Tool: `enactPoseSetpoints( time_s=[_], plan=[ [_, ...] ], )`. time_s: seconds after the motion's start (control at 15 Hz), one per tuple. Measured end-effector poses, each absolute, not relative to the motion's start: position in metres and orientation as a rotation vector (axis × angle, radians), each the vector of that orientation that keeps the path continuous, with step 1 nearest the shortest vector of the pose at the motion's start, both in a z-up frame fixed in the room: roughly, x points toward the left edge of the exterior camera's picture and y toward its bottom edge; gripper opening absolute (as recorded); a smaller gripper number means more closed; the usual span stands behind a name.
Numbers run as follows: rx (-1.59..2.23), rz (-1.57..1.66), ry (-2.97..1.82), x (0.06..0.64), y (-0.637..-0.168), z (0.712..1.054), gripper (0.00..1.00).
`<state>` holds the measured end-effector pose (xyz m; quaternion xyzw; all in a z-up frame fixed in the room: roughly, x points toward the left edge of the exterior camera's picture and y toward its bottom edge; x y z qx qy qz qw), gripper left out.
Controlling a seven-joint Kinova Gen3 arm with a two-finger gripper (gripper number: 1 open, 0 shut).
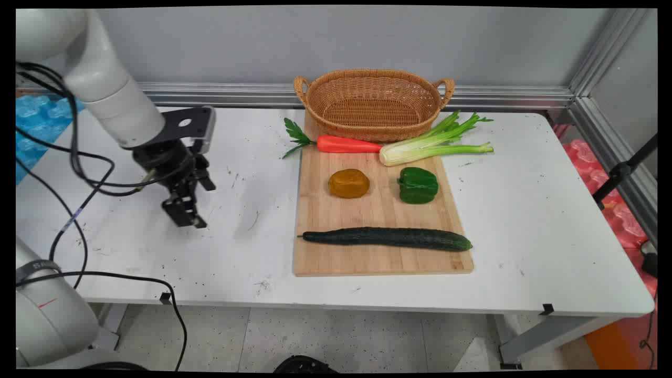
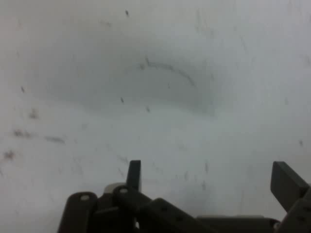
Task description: Pick up the potato from the cutting board
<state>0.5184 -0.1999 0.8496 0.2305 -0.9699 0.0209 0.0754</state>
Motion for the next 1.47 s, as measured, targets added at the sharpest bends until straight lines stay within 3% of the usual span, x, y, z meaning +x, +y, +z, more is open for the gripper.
enactPoseSetpoints(
  time_s=[0.8,1.47],
  plan=[
    [0.647,0.196,-2.746,0.420,-0.324,0.868,1.00],
    [0.624,0.252,-2.655,0.380,-0.361,0.849,1.00]
  ],
)
